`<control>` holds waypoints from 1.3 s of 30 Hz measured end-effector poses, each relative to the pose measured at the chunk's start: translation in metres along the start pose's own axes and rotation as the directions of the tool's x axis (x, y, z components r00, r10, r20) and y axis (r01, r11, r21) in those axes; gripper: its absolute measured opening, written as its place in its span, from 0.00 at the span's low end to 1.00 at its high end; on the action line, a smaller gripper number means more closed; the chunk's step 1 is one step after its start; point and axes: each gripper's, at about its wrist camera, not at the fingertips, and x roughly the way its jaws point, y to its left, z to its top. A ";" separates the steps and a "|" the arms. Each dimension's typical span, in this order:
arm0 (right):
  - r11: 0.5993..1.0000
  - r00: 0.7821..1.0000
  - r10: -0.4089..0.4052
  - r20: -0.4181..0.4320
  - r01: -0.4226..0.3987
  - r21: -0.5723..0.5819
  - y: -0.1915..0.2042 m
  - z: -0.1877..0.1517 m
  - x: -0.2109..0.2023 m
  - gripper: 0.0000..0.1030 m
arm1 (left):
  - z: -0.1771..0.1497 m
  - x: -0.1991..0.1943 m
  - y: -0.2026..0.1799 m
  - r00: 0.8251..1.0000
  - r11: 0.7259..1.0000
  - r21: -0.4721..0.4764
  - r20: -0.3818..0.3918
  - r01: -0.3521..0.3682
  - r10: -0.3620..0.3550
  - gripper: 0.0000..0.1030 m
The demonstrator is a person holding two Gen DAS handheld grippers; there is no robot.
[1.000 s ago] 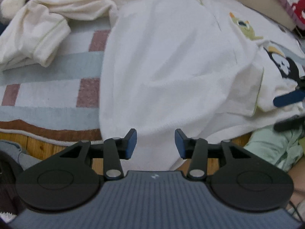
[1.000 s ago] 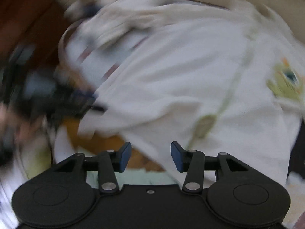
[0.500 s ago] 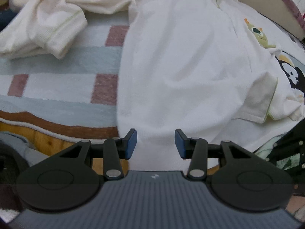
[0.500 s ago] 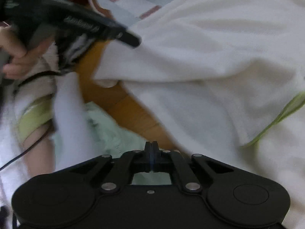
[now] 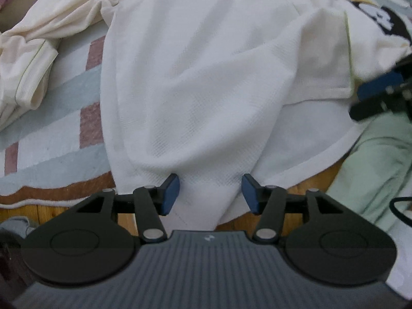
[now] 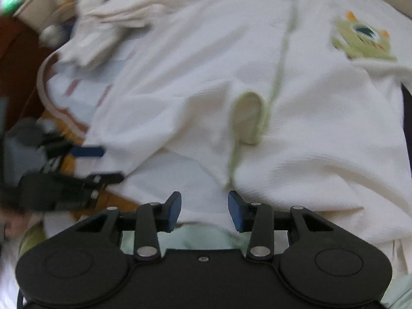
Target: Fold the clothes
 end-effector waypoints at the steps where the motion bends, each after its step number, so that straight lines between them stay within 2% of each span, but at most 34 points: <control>1: 1.000 1.000 0.015 0.004 -0.015 0.010 -0.001 0.000 -0.001 0.45 | 0.000 0.002 -0.002 1.000 1.000 0.005 0.003 -0.013 0.013 0.62; 3: 0.999 0.999 0.045 0.012 -0.045 0.029 -0.002 0.000 -0.002 0.47 | 0.001 0.003 -0.004 1.000 0.999 0.017 0.013 -0.028 0.028 0.70; 6: 0.994 0.996 0.089 0.025 -0.090 0.058 -0.004 0.000 -0.003 0.47 | 0.001 0.004 -0.006 0.998 0.999 0.026 0.031 -0.047 0.046 0.74; 7: 0.992 0.994 0.104 0.030 -0.105 0.067 -0.004 0.000 -0.004 0.20 | 0.001 0.004 -0.006 0.998 0.999 0.022 0.039 -0.046 0.045 0.72; 8: 0.990 0.992 0.118 0.035 -0.121 0.077 -0.005 0.000 -0.004 0.08 | 0.000 0.003 -0.006 0.998 0.999 0.016 0.049 -0.034 0.033 0.60; 9: 0.987 0.990 0.133 0.040 -0.136 0.086 -0.005 0.000 -0.005 0.08 | 0.000 0.000 -0.005 0.998 1.000 0.017 0.061 -0.015 0.014 0.24; 10: 0.984 0.988 0.147 0.045 -0.151 0.095 -0.006 0.000 -0.005 0.08 | -0.002 -0.004 -0.006 0.997 1.000 0.023 0.070 -0.012 0.010 0.02; 13: 0.973 0.980 0.190 0.061 -0.196 0.122 -0.008 0.000 -0.007 0.08 | -0.011 -0.023 -0.002 0.991 0.993 0.052 0.090 -0.105 0.100 0.02; 15: 0.962 0.968 0.246 0.047 -0.250 0.115 -0.004 -0.003 -0.019 0.08 | -0.021 -0.037 0.010 0.990 0.994 0.029 0.088 -0.109 0.106 0.02; 18: 0.947 0.949 0.315 -0.022 -0.312 0.082 0.003 -0.011 -0.041 0.08 | -0.035 -0.062 0.027 0.986 0.990 0.005 0.096 -0.139 0.138 0.01; 21: 0.960 0.956 0.278 -0.096 -0.273 0.061 0.007 -0.022 -0.037 0.08 | -0.044 -0.067 0.036 0.986 0.987 -0.042 0.056 -0.158 0.160 0.00; 24: 0.982 0.969 0.186 -0.163 -0.179 0.059 0.009 -0.031 -0.018 0.08 | -0.049 -0.059 0.036 0.982 0.982 -0.040 -0.008 -0.187 0.187 0.03; 25: 0.986 0.972 0.164 -0.166 -0.155 0.063 0.012 -0.032 -0.015 0.09 | -0.048 -0.061 0.035 0.983 0.983 -0.040 0.005 -0.181 0.181 0.03; 26: 0.986 0.975 0.159 -0.154 -0.149 0.075 0.014 -0.032 -0.016 0.12 | -0.047 -0.067 0.034 0.985 0.985 -0.041 0.038 -0.166 0.167 0.07; 28: 0.983 0.978 0.171 -0.120 -0.162 0.086 0.021 -0.031 -0.027 0.14 | -0.044 -0.079 0.034 0.987 0.990 -0.059 0.093 -0.129 0.134 0.27; 29: 0.985 0.980 0.165 -0.109 -0.158 0.070 0.025 -0.027 -0.034 0.17 | -0.041 -0.085 0.035 0.985 0.990 -0.071 0.114 -0.119 0.127 0.43; 31: 0.991 0.988 0.131 -0.082 -0.131 0.010 0.040 -0.018 -0.052 0.33 | -0.035 -0.096 0.036 0.981 0.991 -0.095 0.156 -0.098 0.112 0.45; 32: 0.993 0.992 0.112 -0.064 -0.113 -0.014 0.046 -0.011 -0.063 0.36 | -0.032 -0.102 0.036 0.978 0.990 -0.107 0.178 -0.087 0.105 0.45; 33: 0.995 0.994 0.097 -0.046 -0.099 -0.027 0.051 -0.003 -0.076 0.36 | -0.029 -0.110 0.039 0.977 0.990 -0.132 0.199 -0.050 0.075 0.45; 34: 0.996 0.996 0.086 -0.028 -0.086 -0.035 0.057 0.006 -0.089 0.36 | -0.026 -0.120 0.046 0.975 0.983 -0.178 0.224 0.038 0.003 0.45; 36: 0.996 0.996 0.085 0.008 -0.085 -0.009 0.069 0.027 -0.118 0.36 | -0.024 -0.137 0.060 0.947 0.942 -0.256 0.289 0.219 -0.142 0.45; 37: 0.995 0.995 0.099 0.017 -0.100 0.018 0.074 0.037 -0.135 0.36 | -0.022 -0.144 0.064 0.933 0.923 -0.276 0.315 0.267 -0.175 0.45; 39: 0.985 0.988 0.153 -0.002 -0.153 0.084 0.082 0.059 -0.168 0.36 | -0.017 -0.157 0.066 0.920 0.913 -0.288 0.348 0.289 -0.181 0.45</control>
